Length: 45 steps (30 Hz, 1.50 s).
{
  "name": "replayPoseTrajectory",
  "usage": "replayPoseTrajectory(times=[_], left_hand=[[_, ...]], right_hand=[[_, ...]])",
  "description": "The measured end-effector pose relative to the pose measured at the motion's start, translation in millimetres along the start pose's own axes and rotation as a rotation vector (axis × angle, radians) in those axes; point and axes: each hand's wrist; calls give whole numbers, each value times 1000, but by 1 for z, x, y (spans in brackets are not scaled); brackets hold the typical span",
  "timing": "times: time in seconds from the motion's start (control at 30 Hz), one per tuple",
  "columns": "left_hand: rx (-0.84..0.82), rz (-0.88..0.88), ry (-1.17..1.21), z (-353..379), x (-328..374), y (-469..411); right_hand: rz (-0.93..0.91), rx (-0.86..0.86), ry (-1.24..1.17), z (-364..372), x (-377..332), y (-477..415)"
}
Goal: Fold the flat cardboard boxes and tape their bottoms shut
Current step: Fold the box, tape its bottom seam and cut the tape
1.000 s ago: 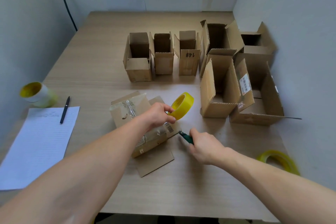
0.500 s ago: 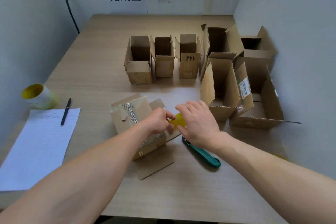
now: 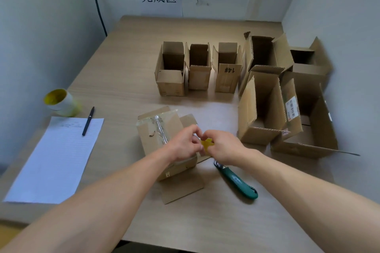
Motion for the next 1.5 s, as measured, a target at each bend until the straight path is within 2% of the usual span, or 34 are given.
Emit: replayPoseTrajectory(times=[0.2,0.27,0.47,0.8,1.23,1.5], left_hand=[[49,48,-39,-2,5,3],[61,53,-41,-3,6,1],[68,50,-63,-7,2,0],[171,29,-29,-5,4,0],[319,-88,230,-1,11,9],[317,-93,156,2,17,12]], right_hand=[[-29,127,232,-4,-13,0],[-34,155,243,-5,-13,-1],[-98,100,119,-3,-3,1],[-44,123,-50,4,0,10],[129,322,-424,13,-15,22],[129,353,-470,15,-15,29]])
Point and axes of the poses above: each hand's wrist, its own y-axis away from the middle knuckle, its own z-axis out of the palm, x = y × z, and after that the axes turned 12 degrees about z, right-handed
